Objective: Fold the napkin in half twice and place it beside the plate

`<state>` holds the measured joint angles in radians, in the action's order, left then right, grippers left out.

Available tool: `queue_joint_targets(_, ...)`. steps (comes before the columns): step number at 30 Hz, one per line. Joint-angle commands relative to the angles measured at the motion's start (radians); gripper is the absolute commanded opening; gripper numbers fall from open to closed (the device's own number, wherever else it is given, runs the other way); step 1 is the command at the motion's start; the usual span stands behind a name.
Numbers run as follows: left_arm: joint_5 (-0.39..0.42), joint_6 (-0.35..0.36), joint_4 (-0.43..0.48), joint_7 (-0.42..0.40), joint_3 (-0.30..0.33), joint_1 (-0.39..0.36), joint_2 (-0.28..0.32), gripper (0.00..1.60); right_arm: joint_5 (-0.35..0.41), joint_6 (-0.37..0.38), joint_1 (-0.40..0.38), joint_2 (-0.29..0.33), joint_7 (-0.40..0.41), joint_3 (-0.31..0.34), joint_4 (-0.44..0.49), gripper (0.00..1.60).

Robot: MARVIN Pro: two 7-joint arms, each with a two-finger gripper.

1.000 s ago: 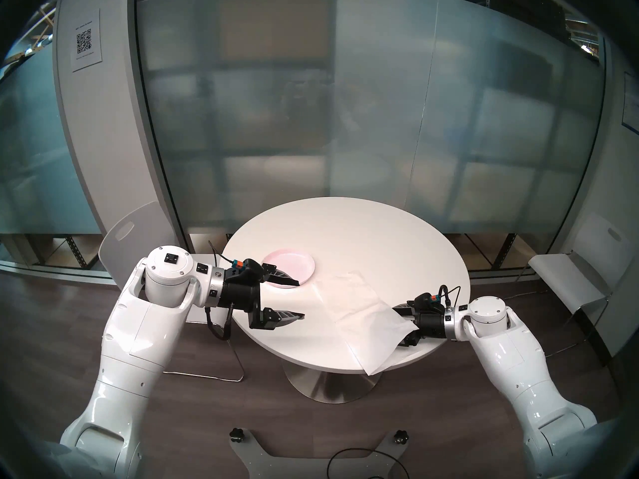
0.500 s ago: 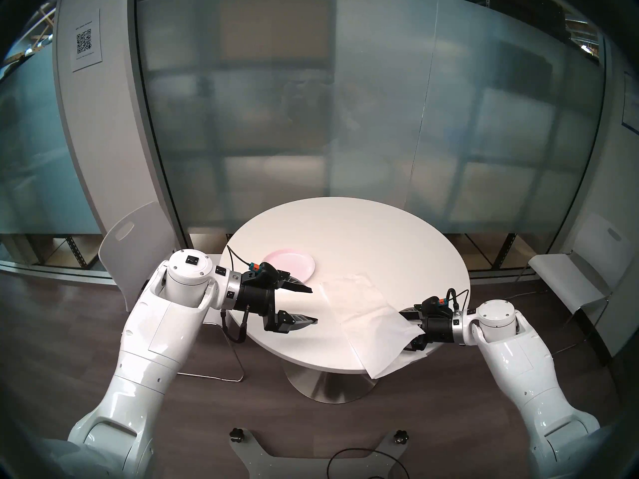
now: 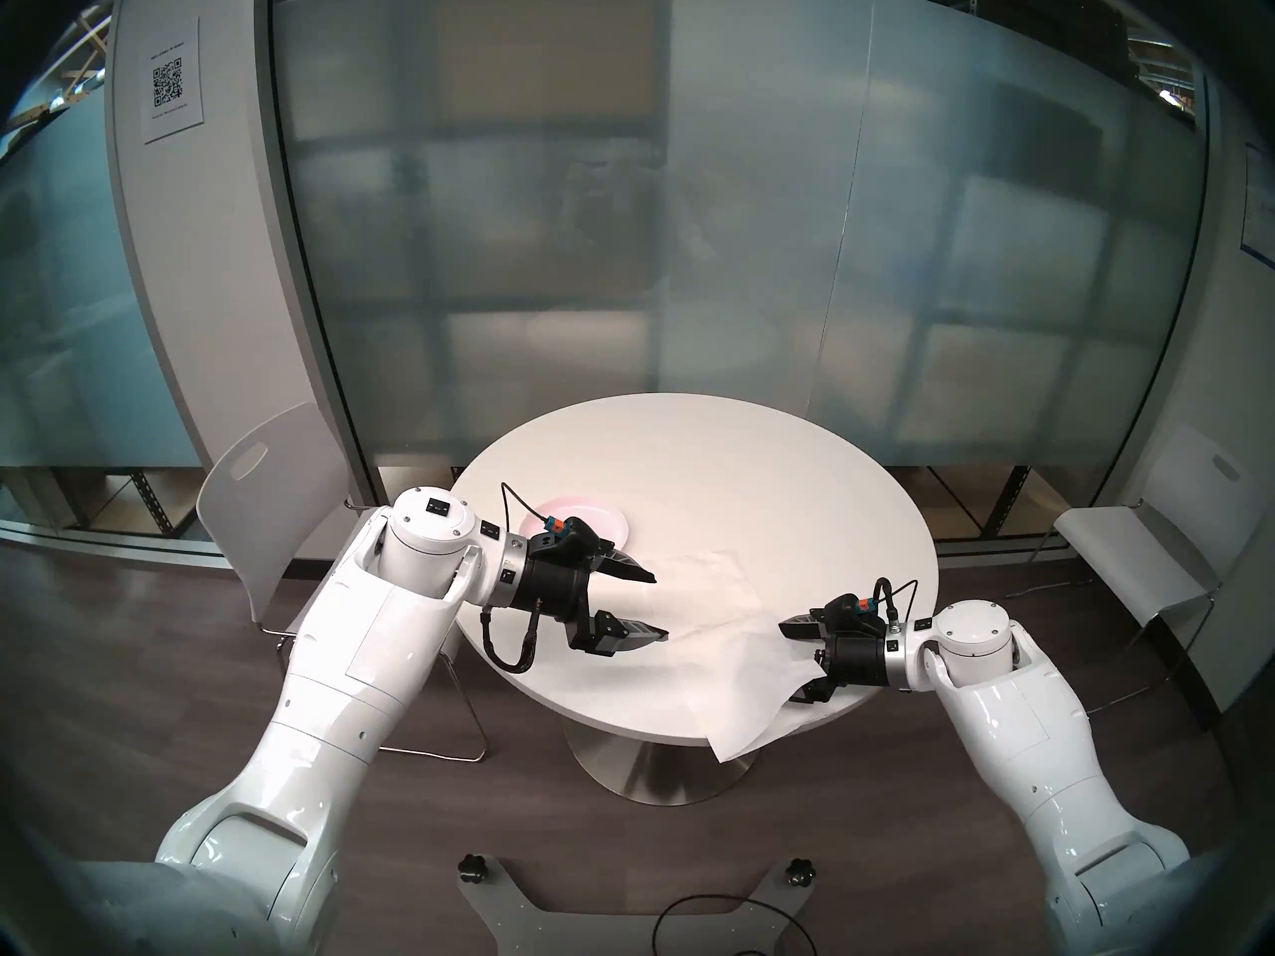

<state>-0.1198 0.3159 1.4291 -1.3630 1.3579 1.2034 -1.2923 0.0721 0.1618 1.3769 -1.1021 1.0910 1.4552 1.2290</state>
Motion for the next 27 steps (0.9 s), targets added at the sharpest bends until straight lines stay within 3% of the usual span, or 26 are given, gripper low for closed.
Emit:
queue_joint_targets(1,-0.012,0.002,-0.027,0.009,-0.016,-0.078,-0.029,1.6,-0.002,-0.003,-0.034,-0.045,-0.033,-0.01,0.002,1.6)
queue_joint_targets(14,-0.063,0.004,-0.128,0.007,-0.091,-0.095,-0.052,1.6,-0.001,-0.006,-0.025,-0.057,-0.05,-0.025,0.021,1.6)
queue_joint_targets(27,-0.101,-0.013,-0.253,0.067,-0.106,-0.149,-0.095,1.6,0.003,-0.003,-0.001,-0.05,-0.043,-0.026,0.054,1.6)
